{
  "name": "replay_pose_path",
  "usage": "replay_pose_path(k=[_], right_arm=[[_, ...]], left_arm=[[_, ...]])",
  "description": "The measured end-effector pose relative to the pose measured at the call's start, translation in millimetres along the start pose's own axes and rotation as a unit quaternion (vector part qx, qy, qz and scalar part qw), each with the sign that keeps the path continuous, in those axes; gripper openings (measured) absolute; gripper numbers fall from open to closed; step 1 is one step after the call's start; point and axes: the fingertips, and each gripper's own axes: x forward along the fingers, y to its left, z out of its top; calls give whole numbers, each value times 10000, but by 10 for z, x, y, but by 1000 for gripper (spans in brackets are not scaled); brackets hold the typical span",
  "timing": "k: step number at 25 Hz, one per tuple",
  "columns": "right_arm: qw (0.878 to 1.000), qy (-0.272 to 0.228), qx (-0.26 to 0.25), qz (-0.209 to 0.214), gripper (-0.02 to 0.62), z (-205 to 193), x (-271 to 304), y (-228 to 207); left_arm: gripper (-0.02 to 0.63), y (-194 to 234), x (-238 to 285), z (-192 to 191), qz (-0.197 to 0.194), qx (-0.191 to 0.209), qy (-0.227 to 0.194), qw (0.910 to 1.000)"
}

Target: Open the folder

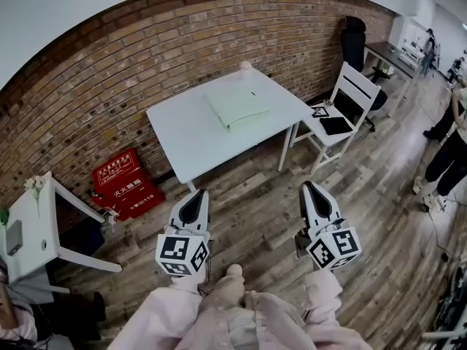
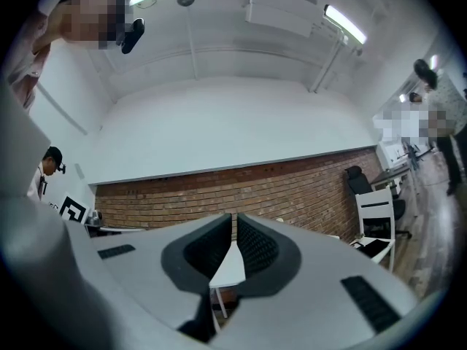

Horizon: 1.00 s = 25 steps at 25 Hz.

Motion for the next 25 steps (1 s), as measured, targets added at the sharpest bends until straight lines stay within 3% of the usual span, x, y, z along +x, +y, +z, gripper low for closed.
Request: replay_pose_path(k=[8,25], right_arm=[[9997,82,165,-143,44,-125,164,-203],[9985,343,317,-275,63,-419,1339,-842]], left_arm=[[115,70,219,-111,20,-80,117,9999],[130,572,1529,-252,-101,-338,276,9990]])
